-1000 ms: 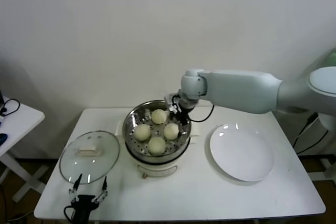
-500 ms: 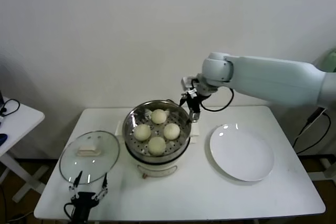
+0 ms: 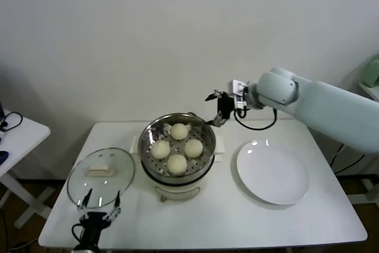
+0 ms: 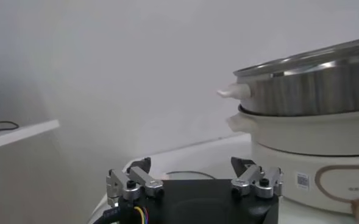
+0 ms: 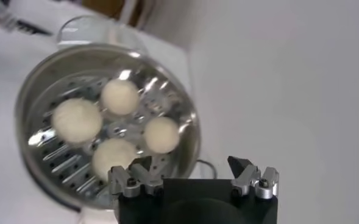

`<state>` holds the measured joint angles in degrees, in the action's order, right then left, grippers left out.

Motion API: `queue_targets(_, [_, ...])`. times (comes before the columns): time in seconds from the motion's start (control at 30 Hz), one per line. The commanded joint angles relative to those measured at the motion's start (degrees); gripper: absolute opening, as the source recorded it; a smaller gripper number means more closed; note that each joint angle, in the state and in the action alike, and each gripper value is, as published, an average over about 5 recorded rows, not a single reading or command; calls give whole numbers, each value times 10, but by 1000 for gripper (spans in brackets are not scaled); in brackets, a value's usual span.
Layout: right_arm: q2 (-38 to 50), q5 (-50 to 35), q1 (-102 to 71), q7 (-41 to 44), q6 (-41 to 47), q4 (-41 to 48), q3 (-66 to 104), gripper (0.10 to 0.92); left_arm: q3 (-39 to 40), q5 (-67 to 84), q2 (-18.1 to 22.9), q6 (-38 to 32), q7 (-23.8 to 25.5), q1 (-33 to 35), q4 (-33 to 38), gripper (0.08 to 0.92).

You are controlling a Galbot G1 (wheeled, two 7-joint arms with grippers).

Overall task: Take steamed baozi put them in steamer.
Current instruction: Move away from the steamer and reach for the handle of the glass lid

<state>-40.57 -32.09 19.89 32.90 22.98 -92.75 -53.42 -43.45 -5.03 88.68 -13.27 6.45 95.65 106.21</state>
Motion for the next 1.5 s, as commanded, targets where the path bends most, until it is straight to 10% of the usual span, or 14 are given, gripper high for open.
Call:
queue_targets(0.03, [134, 26, -326, -150, -32, -111, 329, 823, 1, 4, -6, 1, 0, -9, -4, 823])
queue_targets(0.3, [132, 30, -668, -273, -72, -200, 622, 823, 1, 6, -17, -1, -3, -13, -11, 823])
queue_targets(0.67, [-89, 32, -1086, -309, -231, -234, 932, 823, -2, 14, -25, -1, -6, -11, -8, 823])
queue_targets(1.5, [-319, -13, -1217, -271, -515, -155, 890, 823, -4, -89, -51, 13, -67, -7, 1, 823])
